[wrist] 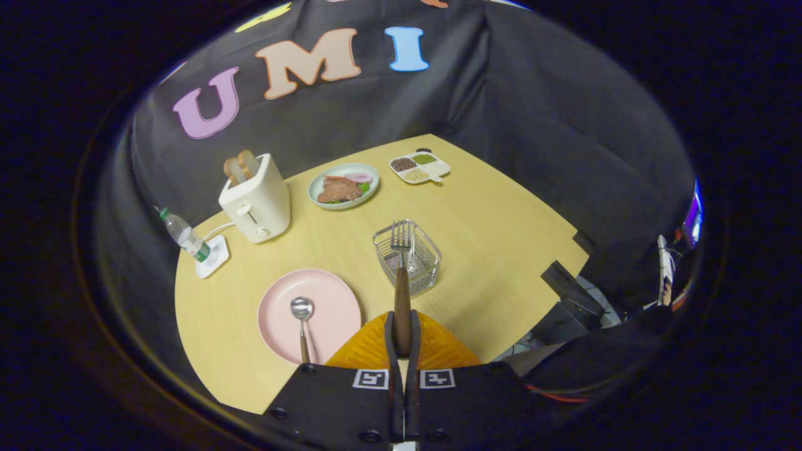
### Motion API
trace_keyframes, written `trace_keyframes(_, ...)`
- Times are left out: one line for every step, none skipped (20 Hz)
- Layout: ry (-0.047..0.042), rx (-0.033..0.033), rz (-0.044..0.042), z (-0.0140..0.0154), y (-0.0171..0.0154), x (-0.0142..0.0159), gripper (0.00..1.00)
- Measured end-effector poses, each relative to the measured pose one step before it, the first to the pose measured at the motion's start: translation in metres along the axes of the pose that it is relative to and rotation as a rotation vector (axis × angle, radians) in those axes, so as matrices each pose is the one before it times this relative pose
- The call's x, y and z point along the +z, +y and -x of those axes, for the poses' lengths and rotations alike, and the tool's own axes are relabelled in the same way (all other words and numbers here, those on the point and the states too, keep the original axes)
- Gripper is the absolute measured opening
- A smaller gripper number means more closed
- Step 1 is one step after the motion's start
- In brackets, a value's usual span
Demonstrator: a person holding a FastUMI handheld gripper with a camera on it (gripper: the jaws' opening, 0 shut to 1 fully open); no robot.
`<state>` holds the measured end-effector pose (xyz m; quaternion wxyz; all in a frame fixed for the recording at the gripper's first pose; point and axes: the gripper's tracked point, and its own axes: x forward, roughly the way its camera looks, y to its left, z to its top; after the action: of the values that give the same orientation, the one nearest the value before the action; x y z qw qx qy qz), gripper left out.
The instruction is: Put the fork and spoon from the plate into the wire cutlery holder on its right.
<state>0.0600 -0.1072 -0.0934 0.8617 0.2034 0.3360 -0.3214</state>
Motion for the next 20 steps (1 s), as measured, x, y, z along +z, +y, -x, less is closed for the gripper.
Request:
trace_keyframes(0.02637,-0.00917,-0.00554,-0.00222,-0.00265,0.00080,0.04)
trace_keyframes(0.02557,-0.00806,-0.00123,-0.00238,-0.00143,0.00217,0.04)
trace_keyframes(0.02856,-0.00861,0.00382,-0.00400,-0.00030,0.00037,0.04)
trace_keyframes(0.03170,-0.00709,0.00754,-0.00364,-0.00014,0.00073,0.04)
trace_keyframes(0.03350,-0.00344,0.01168,-0.00352,0.00104,-0.00122,0.04)
trace_keyframes(0.03472,0.00357,0.01349,-0.00436,0.00363,-0.00015,0.04)
trace_keyframes(0.03331,0.00524,0.01032,-0.00483,0.00353,0.00064,0.04)
trace_keyframes(0.02380,0.00257,0.00588,-0.00370,0.00190,0.00194,0.04)
trace_keyframes(0.02003,-0.00140,0.00010,-0.00426,-0.00003,0.00308,0.04)
trace_keyframes(0.02321,-0.00001,0.00042,-0.00851,-0.00036,0.00215,0.04)
trace_keyframes(0.02102,-0.00524,0.00609,-0.00185,-0.00114,0.00030,0.05)
trace_keyframes(0.01909,-0.01084,0.00764,-0.00486,-0.00375,0.00230,0.06)
trace_keyframes(0.01618,-0.00773,0.01190,-0.00473,-0.00213,0.00247,0.06)
trace_keyframes(0.01522,-0.00306,0.00956,-0.00164,-0.00111,0.00061,0.06)
trace_keyframes(0.00877,0.00237,0.00630,-0.00400,-0.00047,0.00284,0.08)
trace_keyframes(0.00441,0.00911,-0.00054,-0.00236,0.00135,0.00301,0.09)
trace_keyframes(-0.00242,0.01298,-0.00565,-0.00140,0.00225,0.00306,0.10)
trace_keyframes(0.00143,0.01551,-0.00461,-0.00139,0.00262,0.00173,0.10)
trace_keyframes(0.00542,0.01185,0.00133,-0.00152,0.00193,0.00148,0.11)
trace_keyframes(-0.00730,0.00564,0.00491,-0.00105,-0.00012,0.00326,0.12)
